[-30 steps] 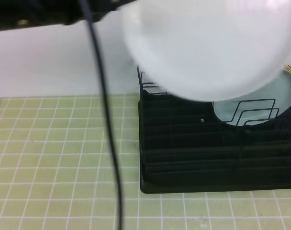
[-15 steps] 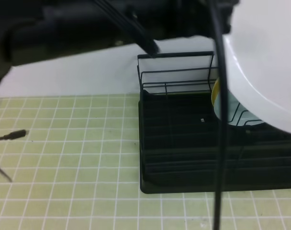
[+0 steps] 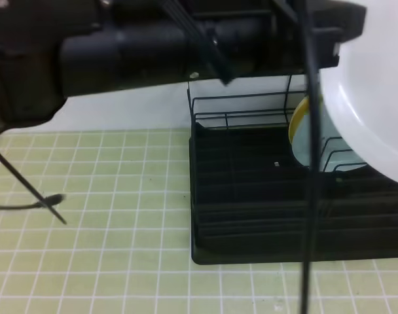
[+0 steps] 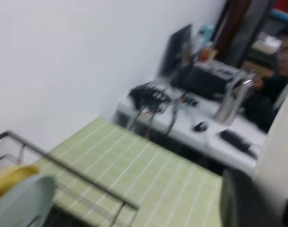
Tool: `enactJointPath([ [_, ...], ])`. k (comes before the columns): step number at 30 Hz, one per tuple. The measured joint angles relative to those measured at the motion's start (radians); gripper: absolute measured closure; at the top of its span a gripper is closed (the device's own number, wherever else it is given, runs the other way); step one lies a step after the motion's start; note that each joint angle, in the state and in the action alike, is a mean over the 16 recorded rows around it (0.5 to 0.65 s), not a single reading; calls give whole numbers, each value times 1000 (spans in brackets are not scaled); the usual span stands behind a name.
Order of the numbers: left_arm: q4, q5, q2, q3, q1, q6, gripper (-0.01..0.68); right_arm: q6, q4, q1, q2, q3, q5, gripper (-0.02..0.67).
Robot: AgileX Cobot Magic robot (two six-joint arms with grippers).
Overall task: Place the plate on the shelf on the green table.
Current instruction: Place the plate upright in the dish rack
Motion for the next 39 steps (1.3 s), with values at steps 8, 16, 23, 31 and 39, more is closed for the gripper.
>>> enactJointPath([
  [8,-172,38,1,0,0,124,232,-163,-12,-1,15,0,-42,537],
  [16,-265,19,-43,0,-1,237,104,-393,-12,0,81,-2,-142,539],
  [23,-170,-80,-107,0,0,347,272,-589,-98,1,205,-50,-191,540],
  [31,188,-186,-155,7,40,304,540,-636,-411,1,404,-243,-23,540],
  [39,515,-135,-170,47,205,50,665,-523,-840,1,612,-538,271,540],
])
